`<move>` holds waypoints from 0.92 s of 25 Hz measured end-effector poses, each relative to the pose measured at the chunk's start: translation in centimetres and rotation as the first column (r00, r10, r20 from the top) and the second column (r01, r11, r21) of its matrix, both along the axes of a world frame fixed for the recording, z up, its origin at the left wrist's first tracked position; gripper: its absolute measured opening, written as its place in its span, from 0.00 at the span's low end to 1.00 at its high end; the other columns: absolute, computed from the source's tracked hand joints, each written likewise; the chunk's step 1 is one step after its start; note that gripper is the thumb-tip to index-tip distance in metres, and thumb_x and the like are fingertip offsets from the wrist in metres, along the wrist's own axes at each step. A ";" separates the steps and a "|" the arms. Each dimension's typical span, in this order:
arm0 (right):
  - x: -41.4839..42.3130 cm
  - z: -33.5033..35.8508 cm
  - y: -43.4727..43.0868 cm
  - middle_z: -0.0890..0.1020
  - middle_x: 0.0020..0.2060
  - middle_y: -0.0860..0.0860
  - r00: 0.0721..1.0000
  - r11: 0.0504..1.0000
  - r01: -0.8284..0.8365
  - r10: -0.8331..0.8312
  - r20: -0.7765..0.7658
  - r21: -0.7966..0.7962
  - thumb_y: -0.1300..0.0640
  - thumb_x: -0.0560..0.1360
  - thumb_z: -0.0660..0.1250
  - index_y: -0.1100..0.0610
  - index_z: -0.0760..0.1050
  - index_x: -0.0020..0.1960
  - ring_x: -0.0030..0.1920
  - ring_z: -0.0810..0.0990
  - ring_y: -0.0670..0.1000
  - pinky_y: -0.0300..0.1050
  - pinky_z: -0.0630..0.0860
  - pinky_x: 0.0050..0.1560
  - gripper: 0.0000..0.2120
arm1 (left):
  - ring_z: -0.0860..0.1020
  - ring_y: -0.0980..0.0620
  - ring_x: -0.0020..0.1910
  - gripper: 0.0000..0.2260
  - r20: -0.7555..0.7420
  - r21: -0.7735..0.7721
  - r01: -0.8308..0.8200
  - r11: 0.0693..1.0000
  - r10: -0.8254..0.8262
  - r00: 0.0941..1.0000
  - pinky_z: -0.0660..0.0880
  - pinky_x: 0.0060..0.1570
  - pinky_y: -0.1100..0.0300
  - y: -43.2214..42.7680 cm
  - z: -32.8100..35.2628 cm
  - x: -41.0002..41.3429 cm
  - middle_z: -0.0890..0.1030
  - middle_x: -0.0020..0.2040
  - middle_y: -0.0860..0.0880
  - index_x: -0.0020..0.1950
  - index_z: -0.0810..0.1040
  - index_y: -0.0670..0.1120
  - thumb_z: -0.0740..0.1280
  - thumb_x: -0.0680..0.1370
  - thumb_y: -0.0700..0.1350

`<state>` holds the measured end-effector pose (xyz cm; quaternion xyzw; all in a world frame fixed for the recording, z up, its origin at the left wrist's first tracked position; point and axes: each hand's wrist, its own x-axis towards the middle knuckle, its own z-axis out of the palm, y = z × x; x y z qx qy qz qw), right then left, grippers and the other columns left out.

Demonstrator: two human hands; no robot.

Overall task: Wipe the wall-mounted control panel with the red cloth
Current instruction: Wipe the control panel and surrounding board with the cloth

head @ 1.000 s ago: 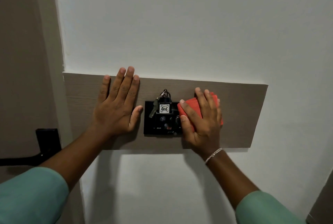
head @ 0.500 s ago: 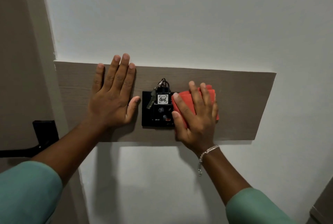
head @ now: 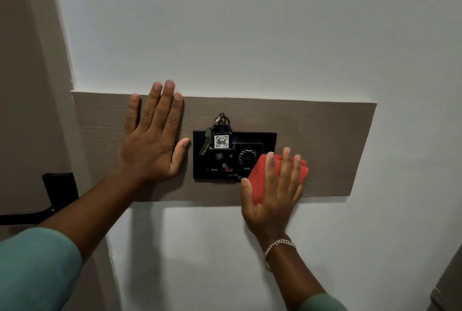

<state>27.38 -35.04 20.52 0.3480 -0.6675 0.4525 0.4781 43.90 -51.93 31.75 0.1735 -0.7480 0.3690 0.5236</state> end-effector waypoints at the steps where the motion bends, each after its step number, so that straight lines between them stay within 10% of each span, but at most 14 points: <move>1: -0.1 -0.7 0.1 0.61 0.78 0.58 1.000 0.999 0.016 -0.015 -0.019 0.032 0.41 0.78 0.61 0.54 0.61 0.77 0.80 0.55 0.60 0.68 0.55 0.77 0.32 | 0.48 0.43 0.81 0.34 0.002 -0.003 0.001 1.000 -0.001 1.000 0.45 0.78 0.42 0.0 0.0 0.0 0.53 0.80 0.38 0.80 0.51 0.38 0.50 0.79 0.56; 13: -1.0 -1.8 0.5 0.59 0.78 0.60 0.973 0.979 -0.016 0.061 -0.221 0.202 0.48 0.78 0.63 0.46 0.61 0.76 0.80 0.54 0.60 0.69 0.58 0.75 0.28 | 0.46 0.43 0.81 0.34 0.000 -0.002 0.012 1.000 -0.012 1.000 0.46 0.78 0.41 -0.4 0.0 0.1 0.51 0.80 0.39 0.80 0.49 0.39 0.51 0.79 0.57; 19: 0.0 -0.6 0.4 0.53 0.79 0.56 0.975 0.968 -0.214 0.220 0.028 -0.134 0.56 0.78 0.63 0.51 0.62 0.76 0.81 0.52 0.60 0.63 0.49 0.80 0.28 | 0.47 0.44 0.81 0.34 -0.008 0.002 0.025 1.000 -0.025 1.000 0.47 0.78 0.41 -0.5 -0.1 0.0 0.53 0.80 0.39 0.80 0.50 0.39 0.52 0.79 0.56; 23: 1.6 3.1 -0.8 0.55 0.79 0.59 0.927 0.895 -0.374 0.370 -0.065 -0.242 0.51 0.81 0.60 0.52 0.61 0.77 0.80 0.56 0.61 0.70 0.61 0.75 0.26 | 0.46 0.44 0.81 0.34 0.002 0.012 0.026 1.000 -0.026 1.000 0.46 0.78 0.41 -0.5 -0.1 0.0 0.52 0.81 0.39 0.80 0.49 0.40 0.51 0.79 0.57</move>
